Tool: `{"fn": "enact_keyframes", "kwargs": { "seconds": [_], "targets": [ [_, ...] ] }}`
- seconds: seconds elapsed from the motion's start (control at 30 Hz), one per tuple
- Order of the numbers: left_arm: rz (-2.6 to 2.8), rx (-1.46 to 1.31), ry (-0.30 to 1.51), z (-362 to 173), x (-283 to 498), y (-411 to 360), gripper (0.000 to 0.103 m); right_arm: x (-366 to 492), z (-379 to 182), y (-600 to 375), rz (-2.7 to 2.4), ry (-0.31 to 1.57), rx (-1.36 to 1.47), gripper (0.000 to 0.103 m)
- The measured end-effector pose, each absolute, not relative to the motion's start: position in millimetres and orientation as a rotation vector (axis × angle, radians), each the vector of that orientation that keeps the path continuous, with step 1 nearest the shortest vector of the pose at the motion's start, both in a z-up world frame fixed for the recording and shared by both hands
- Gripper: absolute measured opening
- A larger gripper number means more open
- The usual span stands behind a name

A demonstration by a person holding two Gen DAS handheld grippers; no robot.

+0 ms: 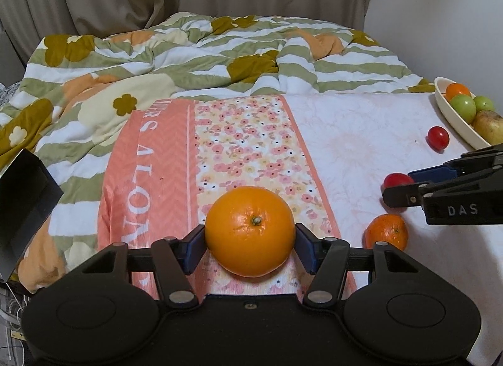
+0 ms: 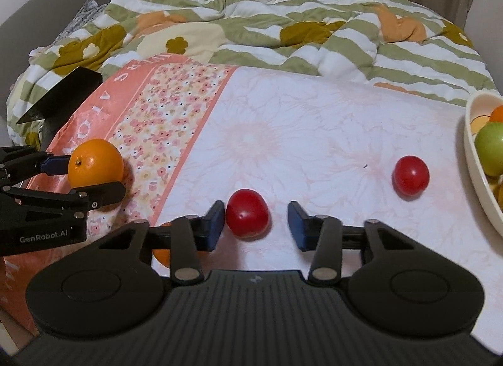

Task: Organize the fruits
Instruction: 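Grasp the large orange with the left tool while the right tool grasps a cherry tomato, then carry the large orange and cherry tomato to the white bowl and release them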

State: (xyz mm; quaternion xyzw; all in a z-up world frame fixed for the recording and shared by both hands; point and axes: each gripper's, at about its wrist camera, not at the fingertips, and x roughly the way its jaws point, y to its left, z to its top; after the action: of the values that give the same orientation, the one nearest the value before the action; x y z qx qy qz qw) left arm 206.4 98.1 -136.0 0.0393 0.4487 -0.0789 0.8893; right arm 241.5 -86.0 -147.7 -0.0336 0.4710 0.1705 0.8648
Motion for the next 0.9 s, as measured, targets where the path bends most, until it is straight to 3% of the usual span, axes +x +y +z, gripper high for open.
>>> {"fn": "enact_keyframes", "kwargs": {
  "seconds": [0.17,0.9],
  "targets": [
    [-0.166,0.074,0.937,-135.9,201.8,99.9,0.063,241.4,-147.8,-83.3,0.369,0.989,-0.076,0.045],
    [-0.249,0.051,0.812,-74.4,146.1,79.6,0.063,172.4,-77.8,-114.3,0.280,0.865,-0.010,0.045]
  ]
}}
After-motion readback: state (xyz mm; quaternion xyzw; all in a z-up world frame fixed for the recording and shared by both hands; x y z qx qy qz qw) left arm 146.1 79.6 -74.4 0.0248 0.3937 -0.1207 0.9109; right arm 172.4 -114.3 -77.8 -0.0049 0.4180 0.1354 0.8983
